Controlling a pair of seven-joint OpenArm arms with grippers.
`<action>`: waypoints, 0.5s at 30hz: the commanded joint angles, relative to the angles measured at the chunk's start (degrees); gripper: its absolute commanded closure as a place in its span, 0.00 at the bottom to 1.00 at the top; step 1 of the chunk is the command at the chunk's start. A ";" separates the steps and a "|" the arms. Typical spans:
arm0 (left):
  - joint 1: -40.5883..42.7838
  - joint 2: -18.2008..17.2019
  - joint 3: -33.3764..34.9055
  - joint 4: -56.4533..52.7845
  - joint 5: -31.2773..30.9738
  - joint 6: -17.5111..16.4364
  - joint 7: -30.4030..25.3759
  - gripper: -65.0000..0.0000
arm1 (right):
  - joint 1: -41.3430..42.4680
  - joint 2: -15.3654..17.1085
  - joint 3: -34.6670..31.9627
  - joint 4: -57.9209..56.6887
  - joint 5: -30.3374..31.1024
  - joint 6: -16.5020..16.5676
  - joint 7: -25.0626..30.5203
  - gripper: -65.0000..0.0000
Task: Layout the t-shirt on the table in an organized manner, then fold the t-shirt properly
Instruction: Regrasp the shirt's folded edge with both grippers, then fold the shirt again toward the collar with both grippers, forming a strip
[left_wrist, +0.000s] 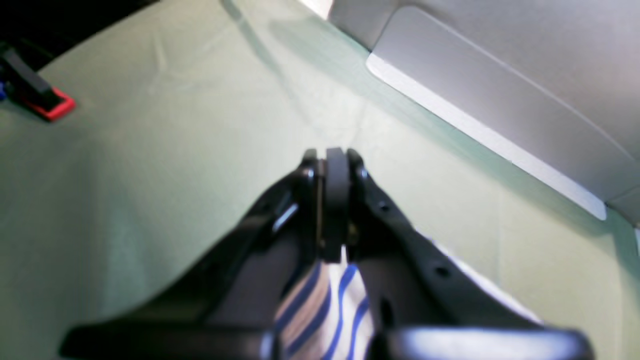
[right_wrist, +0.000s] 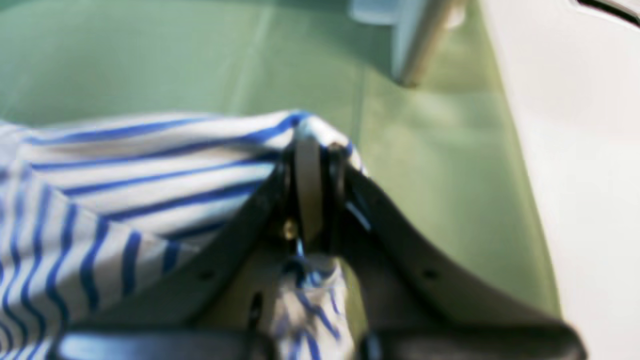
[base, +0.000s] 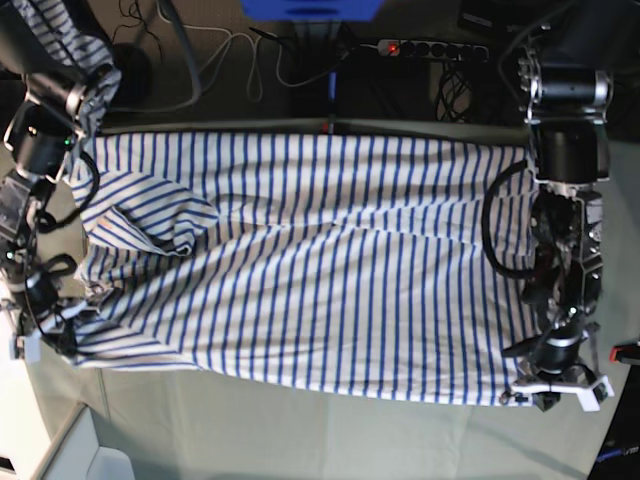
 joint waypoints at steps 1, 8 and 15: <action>-1.73 -0.64 -0.23 1.92 0.10 -0.24 -1.73 1.00 | 1.73 0.00 0.39 1.68 1.18 0.78 1.95 1.00; 2.84 -0.73 -1.02 6.31 0.10 -0.24 -1.73 1.00 | -0.73 -2.37 3.91 6.43 1.09 0.78 1.77 1.00; 9.70 -0.46 -4.80 10.62 0.10 -0.24 -1.73 1.00 | -8.03 -6.24 4.43 14.78 1.09 0.78 1.77 1.00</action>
